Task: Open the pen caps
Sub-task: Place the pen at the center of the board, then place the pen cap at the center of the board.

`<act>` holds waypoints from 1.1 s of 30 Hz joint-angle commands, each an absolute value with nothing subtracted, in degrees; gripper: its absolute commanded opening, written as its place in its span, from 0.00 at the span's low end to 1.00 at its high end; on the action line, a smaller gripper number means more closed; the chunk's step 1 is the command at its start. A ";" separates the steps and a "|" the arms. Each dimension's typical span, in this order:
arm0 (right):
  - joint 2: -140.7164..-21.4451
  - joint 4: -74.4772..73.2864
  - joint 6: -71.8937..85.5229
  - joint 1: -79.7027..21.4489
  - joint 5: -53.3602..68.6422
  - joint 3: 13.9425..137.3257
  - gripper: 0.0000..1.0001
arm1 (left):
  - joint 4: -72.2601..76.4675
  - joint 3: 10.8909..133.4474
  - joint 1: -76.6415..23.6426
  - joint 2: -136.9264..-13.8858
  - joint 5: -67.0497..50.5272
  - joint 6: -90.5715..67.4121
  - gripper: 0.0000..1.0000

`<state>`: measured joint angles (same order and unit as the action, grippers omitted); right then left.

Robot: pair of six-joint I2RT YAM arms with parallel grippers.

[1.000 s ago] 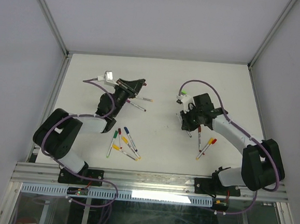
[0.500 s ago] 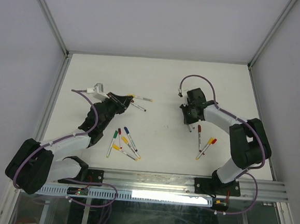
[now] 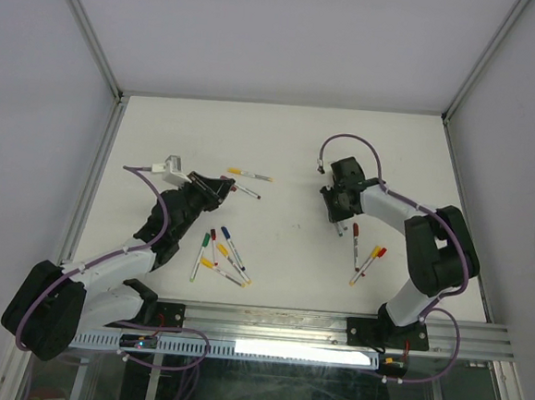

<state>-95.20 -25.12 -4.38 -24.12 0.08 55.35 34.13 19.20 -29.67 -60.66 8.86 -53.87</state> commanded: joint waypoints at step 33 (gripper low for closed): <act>-73.33 -30.14 -23.62 -17.85 18.48 53.93 0.30 | 24.55 45.15 -39.49 -92.52 1.55 -53.07 0.00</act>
<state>-79.11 -29.23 -18.65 -21.04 12.82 54.92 30.55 36.01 -38.35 -86.08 3.70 -55.07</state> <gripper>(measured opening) 0.295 0.103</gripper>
